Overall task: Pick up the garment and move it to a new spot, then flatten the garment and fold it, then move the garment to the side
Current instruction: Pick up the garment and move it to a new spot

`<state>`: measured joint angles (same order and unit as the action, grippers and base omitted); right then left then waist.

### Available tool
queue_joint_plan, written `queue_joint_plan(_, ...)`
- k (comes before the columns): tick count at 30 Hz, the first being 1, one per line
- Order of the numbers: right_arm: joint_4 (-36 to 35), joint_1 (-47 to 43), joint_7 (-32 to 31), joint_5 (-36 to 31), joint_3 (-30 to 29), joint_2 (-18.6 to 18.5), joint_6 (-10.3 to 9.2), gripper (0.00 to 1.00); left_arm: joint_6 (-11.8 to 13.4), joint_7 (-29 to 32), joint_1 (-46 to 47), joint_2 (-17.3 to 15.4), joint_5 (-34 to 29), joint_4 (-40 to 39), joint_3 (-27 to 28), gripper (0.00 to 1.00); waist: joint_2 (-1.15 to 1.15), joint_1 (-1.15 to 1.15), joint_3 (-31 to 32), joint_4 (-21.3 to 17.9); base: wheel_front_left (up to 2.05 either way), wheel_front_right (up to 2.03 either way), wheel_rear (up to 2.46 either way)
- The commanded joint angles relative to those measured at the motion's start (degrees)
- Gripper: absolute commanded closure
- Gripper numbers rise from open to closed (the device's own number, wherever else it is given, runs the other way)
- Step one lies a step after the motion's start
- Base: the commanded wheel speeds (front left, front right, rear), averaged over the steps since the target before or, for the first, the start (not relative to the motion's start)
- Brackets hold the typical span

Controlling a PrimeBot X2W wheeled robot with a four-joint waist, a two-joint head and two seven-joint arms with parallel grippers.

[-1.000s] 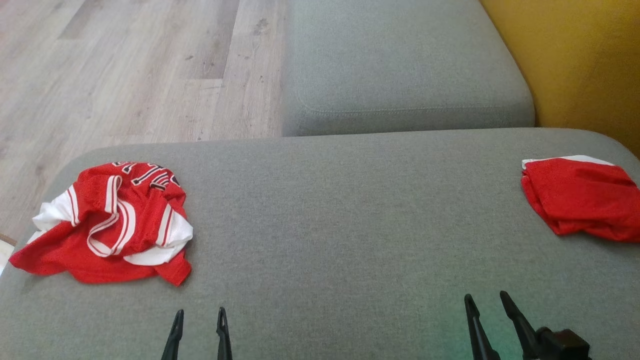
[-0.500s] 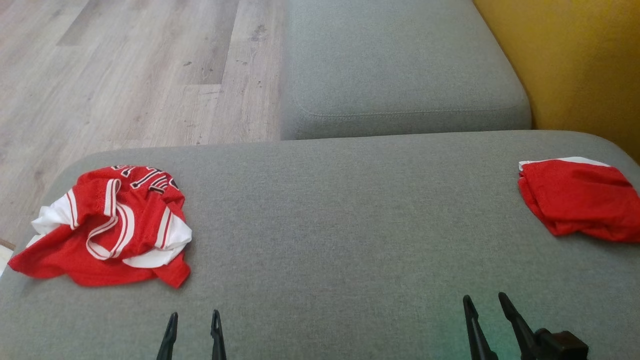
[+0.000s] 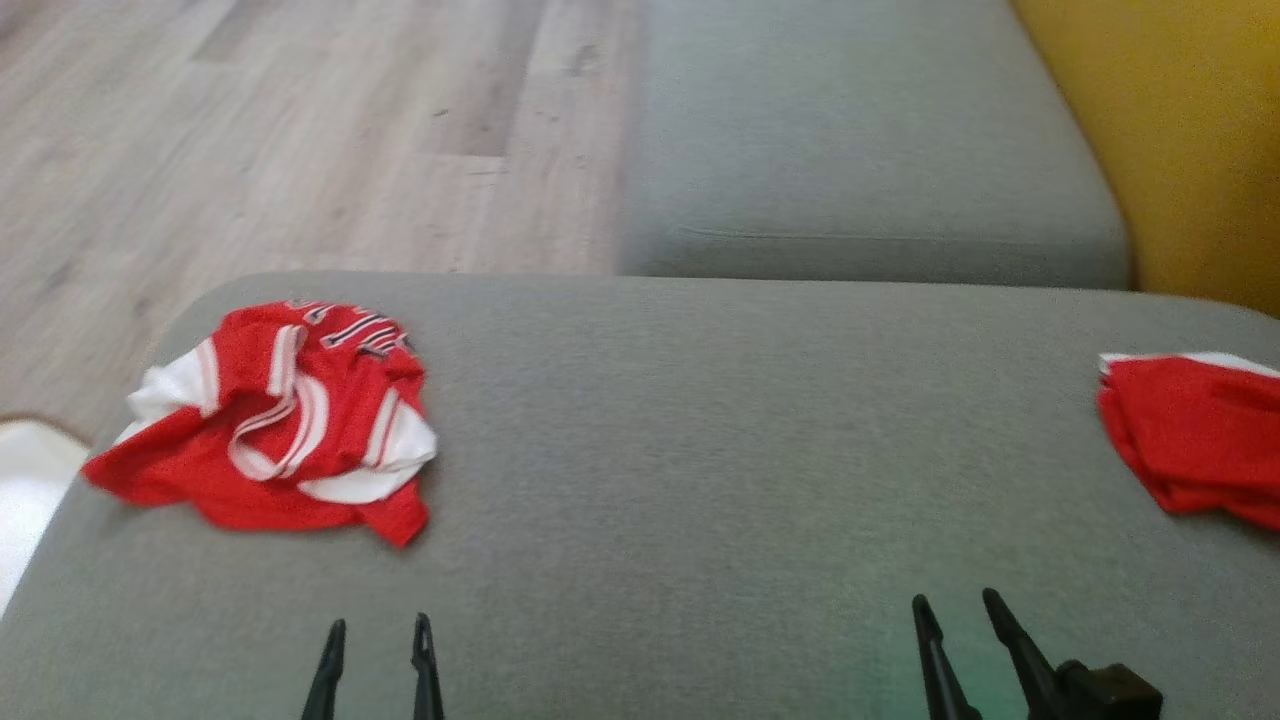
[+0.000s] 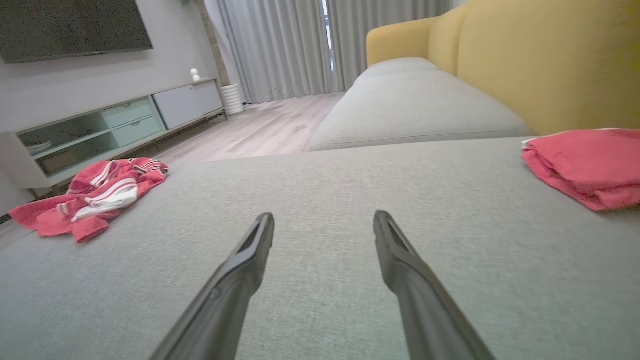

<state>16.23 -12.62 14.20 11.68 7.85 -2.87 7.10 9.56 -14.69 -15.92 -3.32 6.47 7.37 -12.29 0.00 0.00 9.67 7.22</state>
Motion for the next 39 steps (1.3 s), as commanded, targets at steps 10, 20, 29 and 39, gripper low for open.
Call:
queue_joint_plan(10,-1.7,2.8,0.8,1.1,3.6,-0.1,0.39,0.0,0.3,-0.3,2.0,0.4,-0.8,-3.3,4.3,0.0,0.0,0.0,-1.3,14.1,0.0,0.0,0.0)
queue_joint_plan(20,-1.4,4.3,0.8,0.8,4.5,-0.2,0.39,0.0,1.0,-0.3,1.9,0.4,-0.2,-5.2,5.6,0.0,0.0,0.0,-3.6,17.8,0.0,0.0,0.0)
queue_joint_plan(29,-2.6,3.4,0.8,-0.2,3.9,-2.3,0.39,0.0,-0.8,-0.3,9.3,-1.2,-0.9,-8.9,8.1,0.0,0.0,0.0,-7.5,17.3,0.0,0.0,0.0)
queue_joint_plan(39,-6.3,8.6,0.8,-1.9,3.5,-11.1,0.39,0.0,-7.4,3.8,41.4,-10.1,4.9,0.1,15.1,0.0,0.0,0.0,-23.0,14.0,0.0,0.0,0.0)
